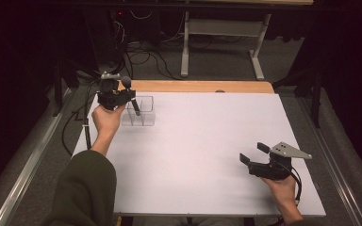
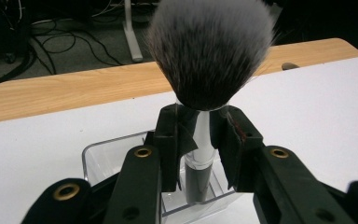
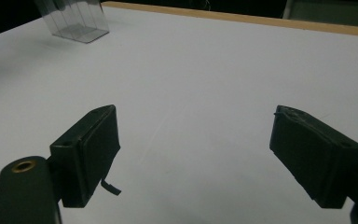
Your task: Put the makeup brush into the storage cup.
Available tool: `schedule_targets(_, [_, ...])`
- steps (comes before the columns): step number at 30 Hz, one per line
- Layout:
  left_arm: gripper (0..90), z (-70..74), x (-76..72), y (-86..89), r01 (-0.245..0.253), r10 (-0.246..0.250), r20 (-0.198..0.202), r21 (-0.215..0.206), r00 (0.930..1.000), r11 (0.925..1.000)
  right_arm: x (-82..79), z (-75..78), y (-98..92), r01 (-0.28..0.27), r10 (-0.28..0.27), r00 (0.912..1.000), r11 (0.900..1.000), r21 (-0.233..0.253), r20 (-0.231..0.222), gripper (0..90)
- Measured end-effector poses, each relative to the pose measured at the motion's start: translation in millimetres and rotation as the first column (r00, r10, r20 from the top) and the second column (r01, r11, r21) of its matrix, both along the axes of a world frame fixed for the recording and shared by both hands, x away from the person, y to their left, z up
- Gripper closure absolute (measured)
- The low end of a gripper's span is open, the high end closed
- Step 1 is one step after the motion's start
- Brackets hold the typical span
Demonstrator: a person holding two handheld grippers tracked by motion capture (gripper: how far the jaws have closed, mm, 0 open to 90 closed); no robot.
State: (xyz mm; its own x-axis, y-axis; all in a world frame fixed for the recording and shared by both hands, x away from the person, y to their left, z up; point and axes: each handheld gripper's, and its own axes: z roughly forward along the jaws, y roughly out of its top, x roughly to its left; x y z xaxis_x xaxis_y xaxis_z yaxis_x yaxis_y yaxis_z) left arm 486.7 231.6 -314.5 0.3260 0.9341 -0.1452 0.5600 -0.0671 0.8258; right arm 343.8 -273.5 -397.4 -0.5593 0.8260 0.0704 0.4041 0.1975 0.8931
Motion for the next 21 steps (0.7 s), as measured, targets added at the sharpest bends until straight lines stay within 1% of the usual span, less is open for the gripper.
schedule_targets(6, [69.7, -3.0, 1.3, -0.3, 0.000, 0.000, -0.008, 0.004, 1.0000, 1.0000, 0.2, -0.1, -0.2, -0.001, 0.001, 1.0000, 1.000, -0.002, 0.002, 17.3])
schedule_targets(14, [69.6, -3.6, 2.1, -2.1, 0.001, 0.000, -0.009, 0.011, 1.0000, 0.9999, 0.1, -0.1, -0.2, -0.001, 0.001, 1.0000, 1.000, -0.001, 0.001, 17.3])
schedule_targets(19, [69.3, -5.4, 3.5, -3.8, 0.010, -0.009, -0.019, 0.024, 0.9998, 0.9997, 0.2, -0.2, 0.0, -0.002, 0.002, 1.0000, 1.000, -0.002, 0.000, 17.3])
schedule_targets(20, [68.3, -6.3, 4.1, -3.9, 0.013, -0.013, -0.025, 0.016, 0.9996, 0.9998, 0.0, -0.1, 0.0, 0.000, 0.000, 1.0000, 1.000, 0.000, -0.003, 17.3])
schedule_targets(21, [62.8, -7.1, 4.9, -3.6, 0.014, -0.014, -0.036, -0.001, 0.9992, 0.9999, 0.1, -0.1, 0.0, 0.001, -0.001, 1.0000, 1.000, 0.000, -0.003, 17.3])
